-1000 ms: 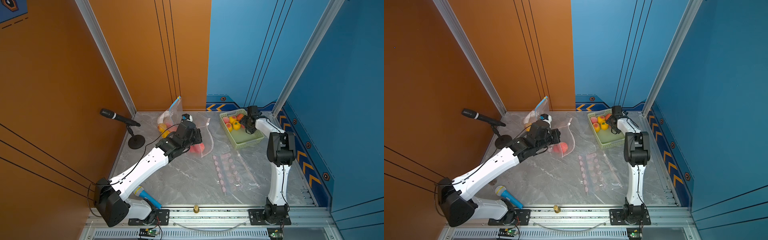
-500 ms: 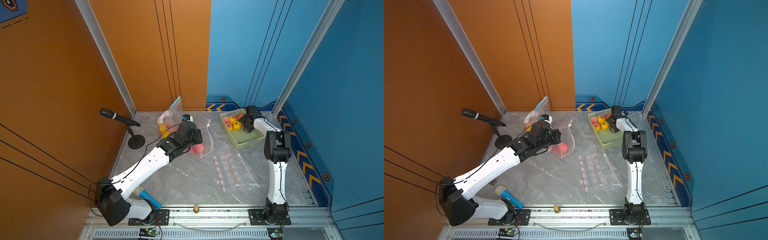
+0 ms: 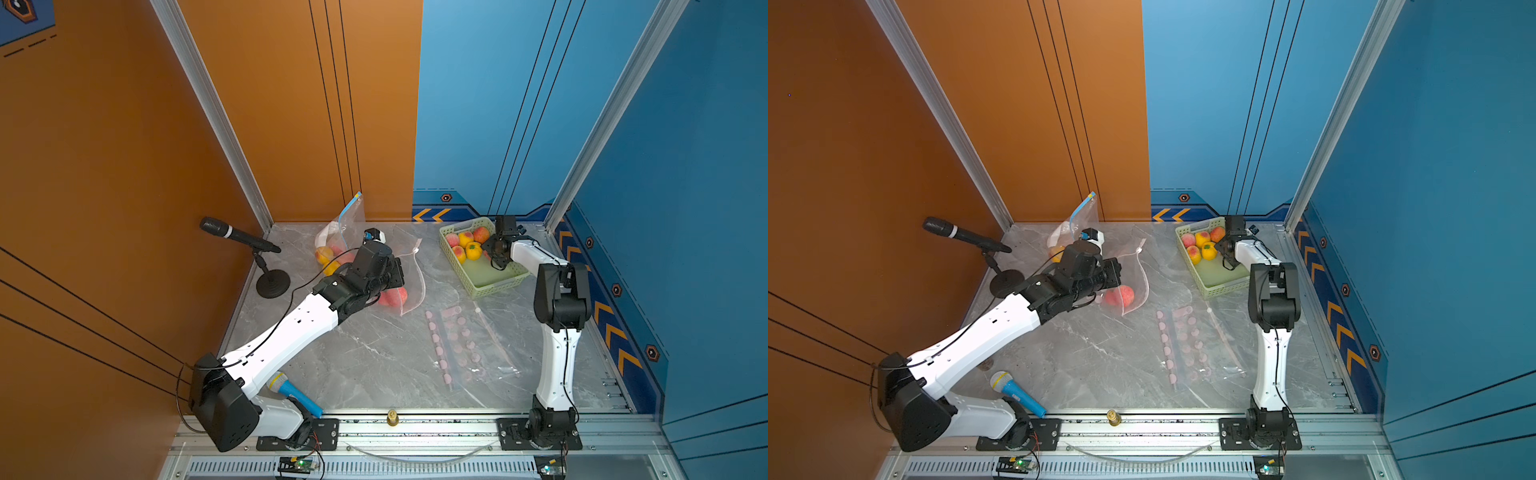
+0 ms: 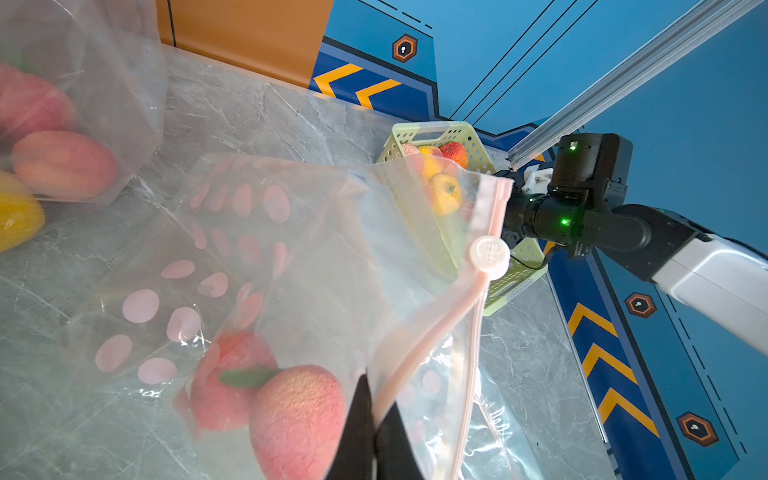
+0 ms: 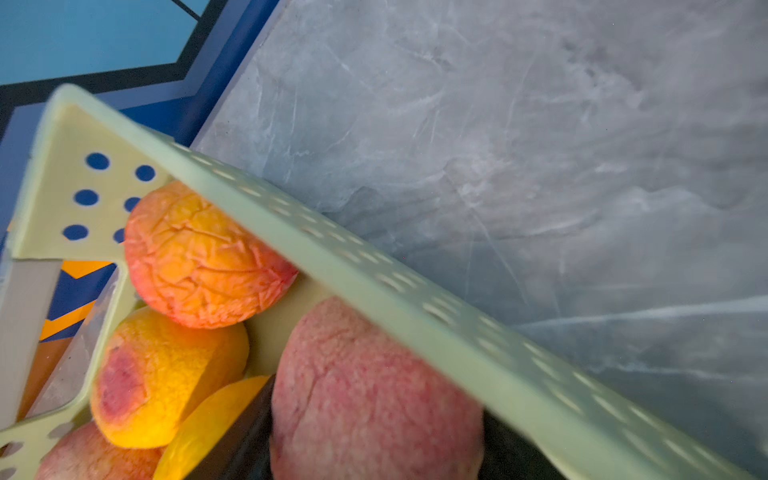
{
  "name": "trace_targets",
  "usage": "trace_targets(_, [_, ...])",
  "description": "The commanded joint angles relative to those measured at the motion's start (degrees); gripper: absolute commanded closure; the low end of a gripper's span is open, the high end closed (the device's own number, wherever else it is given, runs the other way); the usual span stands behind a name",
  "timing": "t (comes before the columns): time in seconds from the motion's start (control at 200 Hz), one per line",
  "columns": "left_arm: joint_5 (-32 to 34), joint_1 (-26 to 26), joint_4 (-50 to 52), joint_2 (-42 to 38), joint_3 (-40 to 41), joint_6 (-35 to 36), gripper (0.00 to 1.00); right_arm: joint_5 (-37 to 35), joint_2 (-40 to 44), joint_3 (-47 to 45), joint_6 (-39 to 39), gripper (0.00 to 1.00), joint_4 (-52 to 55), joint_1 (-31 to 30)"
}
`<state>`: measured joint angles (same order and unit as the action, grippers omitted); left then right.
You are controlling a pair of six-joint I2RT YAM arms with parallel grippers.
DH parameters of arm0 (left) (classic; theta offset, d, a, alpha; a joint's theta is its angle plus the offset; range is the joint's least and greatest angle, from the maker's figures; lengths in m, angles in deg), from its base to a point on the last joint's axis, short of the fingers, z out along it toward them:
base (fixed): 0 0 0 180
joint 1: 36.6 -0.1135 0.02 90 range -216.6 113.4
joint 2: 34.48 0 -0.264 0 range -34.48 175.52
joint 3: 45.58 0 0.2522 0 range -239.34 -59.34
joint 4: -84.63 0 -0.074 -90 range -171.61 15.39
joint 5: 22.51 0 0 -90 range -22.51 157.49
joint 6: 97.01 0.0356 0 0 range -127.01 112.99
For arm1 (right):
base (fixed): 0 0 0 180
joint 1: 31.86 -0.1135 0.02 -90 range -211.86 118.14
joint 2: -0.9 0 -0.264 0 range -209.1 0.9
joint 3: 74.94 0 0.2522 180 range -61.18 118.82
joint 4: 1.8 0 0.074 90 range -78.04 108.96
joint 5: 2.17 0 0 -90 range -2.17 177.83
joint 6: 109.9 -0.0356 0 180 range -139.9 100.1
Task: Place the peach in a zip-top bag and seal the zipper
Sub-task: Pick up the peach from the basket, then place the peach in the zipper food storage bag.
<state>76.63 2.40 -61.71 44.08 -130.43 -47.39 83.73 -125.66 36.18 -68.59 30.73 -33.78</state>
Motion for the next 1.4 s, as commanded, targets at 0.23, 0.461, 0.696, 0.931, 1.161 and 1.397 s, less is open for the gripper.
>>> trace_targets(0.23, [-1.0, -0.5, -1.3, 0.9, -0.5, 0.7, 1.00, 5.5, 21.4, -14.2, 7.3, 0.57, -4.0, -2.8])
trace_targets(0.461, [-1.0, -0.6, -1.3, 1.7, -1.4, 0.9, 1.00, 11.5, 36.7, -25.2, 12.4, 0.57, -6.6, -9.5])
trace_targets(0.696, [-1.1, -0.9, -1.1, 2.6, -2.7, 0.8, 1.00, 12.3, 48.0, -29.3, 18.8, 0.56, -6.0, -21.0])
trace_targets(0.931, [-1.4, -0.9, -1.3, 2.8, -3.2, 0.7, 1.00, 10.9, 52.1, -30.9, 24.9, 0.54, -6.5, -31.9])
trace_targets(1.161, [-1.4, -0.9, -1.3, 2.3, -3.4, 0.7, 1.00, 9.6, 48.5, -30.3, 27.5, 0.54, -6.5, -37.9])
trace_targets(1.397, [-1.7, -0.4, -1.2, 2.0, -3.1, 0.6, 1.00, 8.0, 42.4, -27.0, 28.4, 0.53, -5.2, -41.2])
